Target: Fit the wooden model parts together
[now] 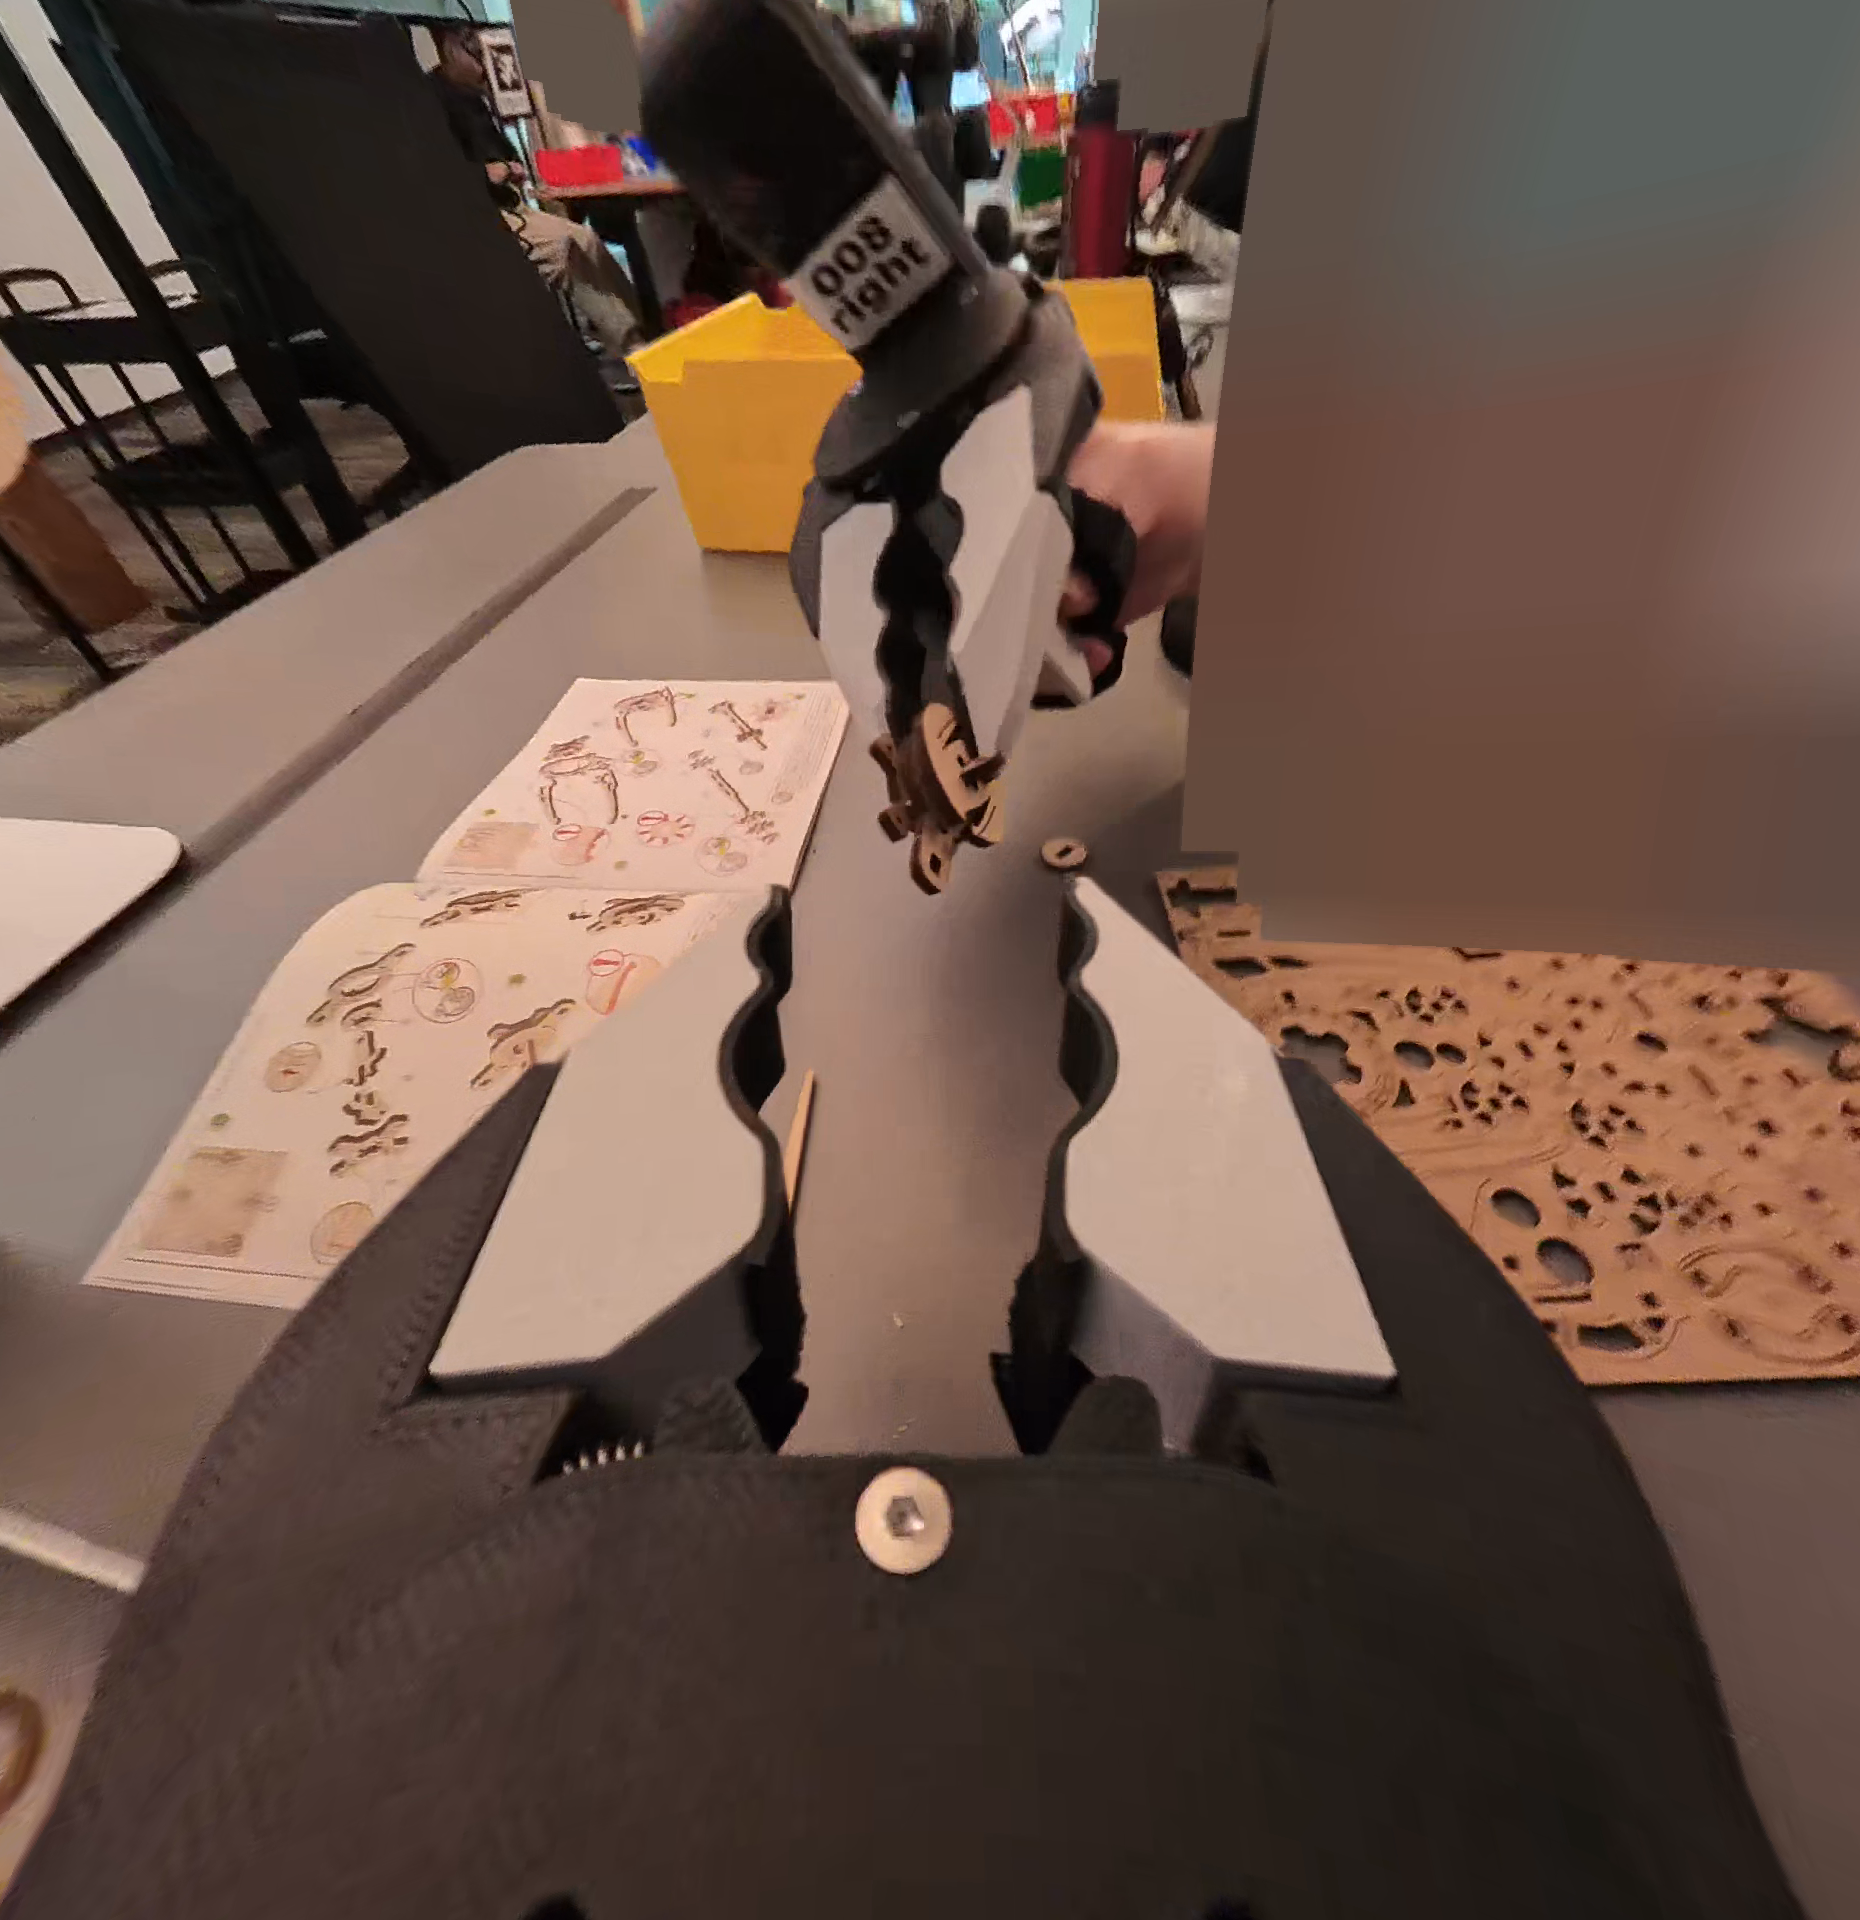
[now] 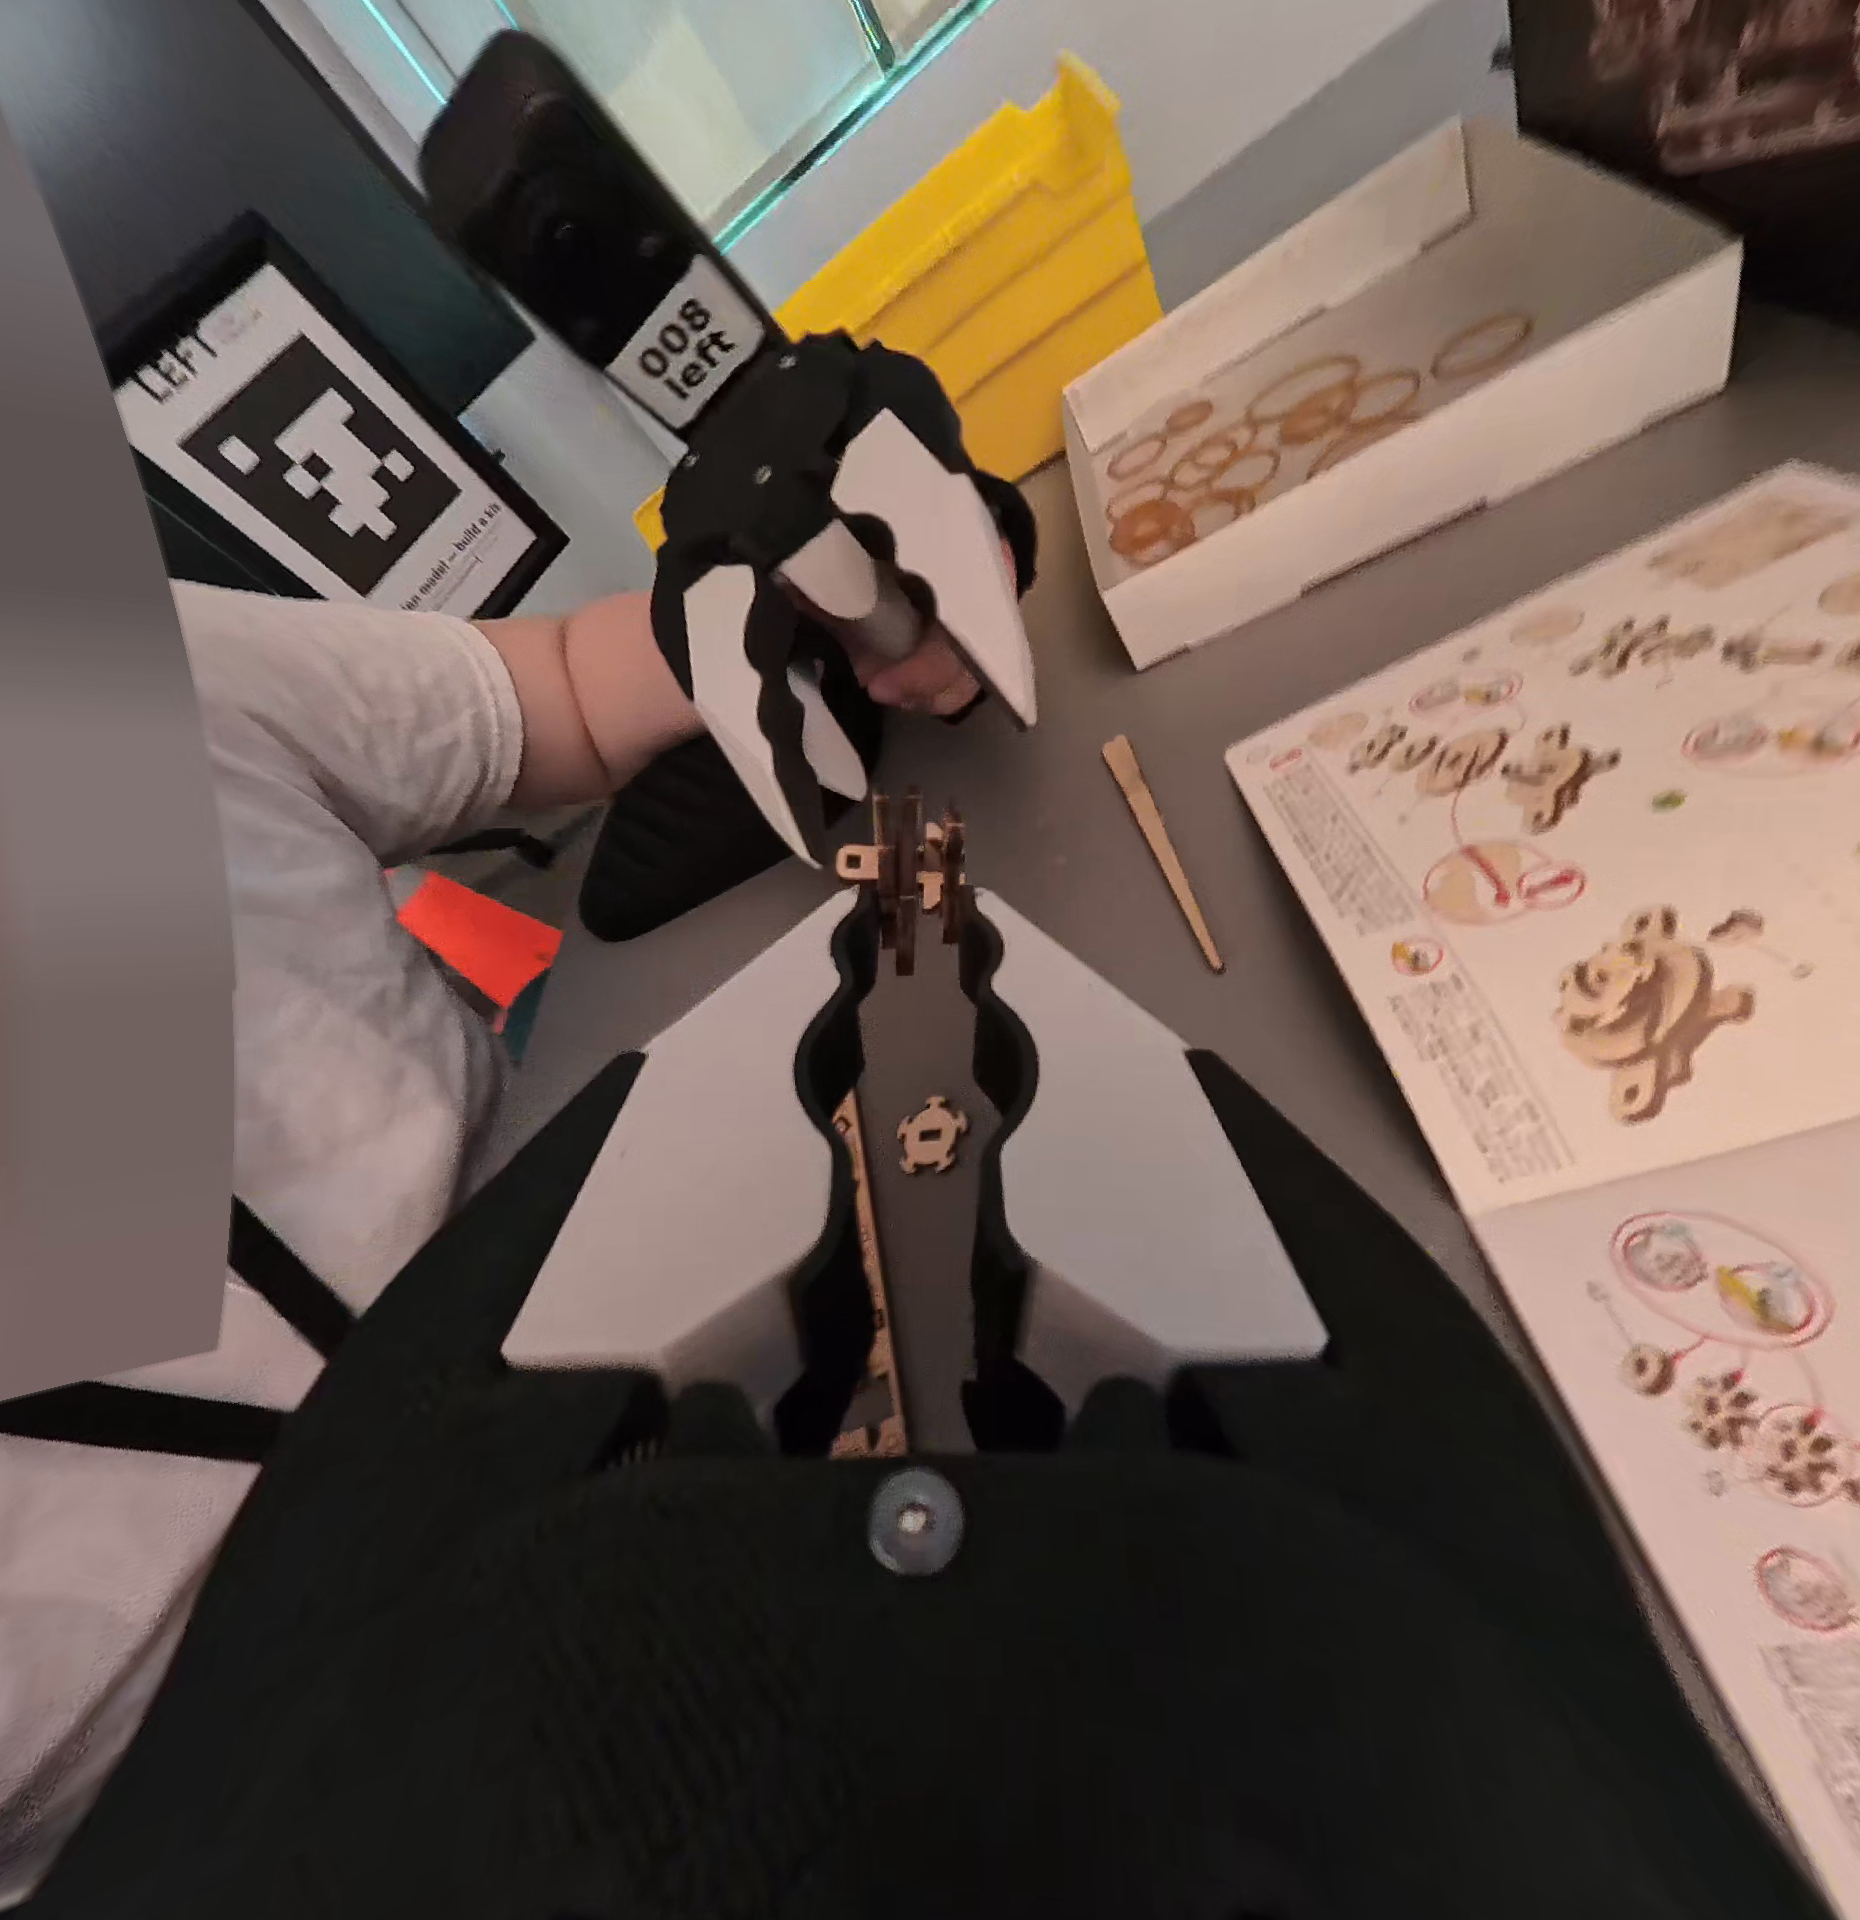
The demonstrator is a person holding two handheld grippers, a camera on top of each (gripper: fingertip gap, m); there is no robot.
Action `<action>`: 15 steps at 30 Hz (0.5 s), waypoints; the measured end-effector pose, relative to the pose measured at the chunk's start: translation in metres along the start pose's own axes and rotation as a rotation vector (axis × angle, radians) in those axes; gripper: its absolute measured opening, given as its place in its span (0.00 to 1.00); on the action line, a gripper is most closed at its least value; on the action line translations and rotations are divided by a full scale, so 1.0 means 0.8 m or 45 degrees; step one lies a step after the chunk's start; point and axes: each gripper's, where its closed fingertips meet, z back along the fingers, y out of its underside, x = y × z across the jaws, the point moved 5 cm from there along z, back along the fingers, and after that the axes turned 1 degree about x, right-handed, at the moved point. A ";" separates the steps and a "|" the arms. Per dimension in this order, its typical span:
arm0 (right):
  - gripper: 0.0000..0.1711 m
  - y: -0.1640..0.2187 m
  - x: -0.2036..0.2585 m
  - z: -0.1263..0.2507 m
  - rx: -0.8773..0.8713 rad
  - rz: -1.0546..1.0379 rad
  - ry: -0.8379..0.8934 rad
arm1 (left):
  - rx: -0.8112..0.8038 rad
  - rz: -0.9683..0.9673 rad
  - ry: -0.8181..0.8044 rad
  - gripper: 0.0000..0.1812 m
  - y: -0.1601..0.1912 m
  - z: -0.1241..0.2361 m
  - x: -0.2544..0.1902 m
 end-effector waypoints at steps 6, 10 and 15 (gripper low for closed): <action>0.08 -0.011 0.025 -0.002 -0.033 0.421 0.105 | -0.036 0.051 -0.020 0.22 -0.009 0.000 0.000; 0.08 -0.010 0.032 -0.005 -0.008 0.635 0.203 | -0.038 -0.049 -0.016 0.18 -0.013 -0.002 -0.013; 0.08 -0.011 0.045 -0.007 -0.019 0.901 0.297 | -0.027 -0.277 -0.100 0.11 -0.014 -0.003 -0.024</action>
